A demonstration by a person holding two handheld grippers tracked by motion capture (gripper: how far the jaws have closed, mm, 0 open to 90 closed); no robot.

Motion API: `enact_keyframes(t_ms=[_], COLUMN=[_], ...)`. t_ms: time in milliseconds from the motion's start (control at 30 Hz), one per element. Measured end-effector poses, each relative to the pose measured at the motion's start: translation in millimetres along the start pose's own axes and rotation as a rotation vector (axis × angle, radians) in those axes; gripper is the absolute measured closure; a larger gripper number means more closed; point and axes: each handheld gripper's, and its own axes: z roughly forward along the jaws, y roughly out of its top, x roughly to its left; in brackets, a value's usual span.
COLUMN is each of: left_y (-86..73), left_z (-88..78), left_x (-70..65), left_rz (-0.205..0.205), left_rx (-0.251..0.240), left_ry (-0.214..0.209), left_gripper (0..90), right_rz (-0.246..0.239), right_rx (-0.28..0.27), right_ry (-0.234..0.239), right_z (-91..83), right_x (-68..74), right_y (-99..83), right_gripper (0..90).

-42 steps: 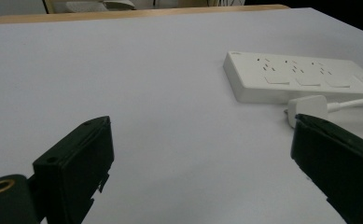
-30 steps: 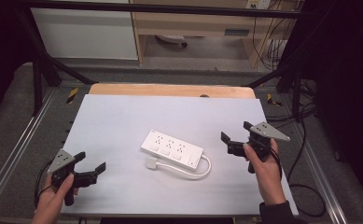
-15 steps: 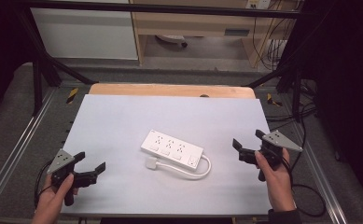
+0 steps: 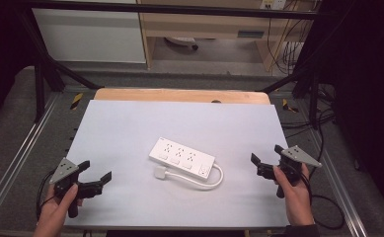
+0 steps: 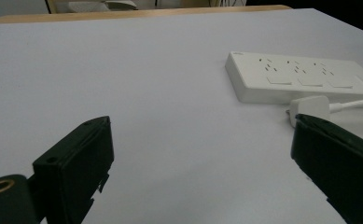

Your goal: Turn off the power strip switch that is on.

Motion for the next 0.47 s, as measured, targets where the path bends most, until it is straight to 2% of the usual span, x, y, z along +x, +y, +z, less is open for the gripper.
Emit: enact_keyframes(t_ms=[133,367,400,433,467], left_y=[-0.1,-0.2,0.0,0.1,0.1], left_z=[0.1,0.4,0.6,0.8,1.1], left_x=[0.1,0.7,0.6,0.5,0.2], left_rz=[0.0,-0.003,-0.004,-0.002,-0.003], left_rx=[0.0,0.001,-0.001,-0.001,0.0], left_ry=[-0.001,0.0,0.002,0.002,0.001], left_gripper=[5.6,5.6,5.6,5.6,5.6], right_rz=[-0.007,-0.028,-0.04,-0.031,-0.031], right_rx=[0.05,0.156,0.166,0.183,0.183], right_ry=[0.007,0.05,0.05,0.001,0.001], right_z=[9.5,29.7,32.2,38.0,38.0], right_x=[0.1,10.4,10.8,8.2,8.2], right_y=[-11.5,-26.1,-26.7,-27.4,-27.4], right_gripper=[3.3,3.0,2.9,3.3,3.3])
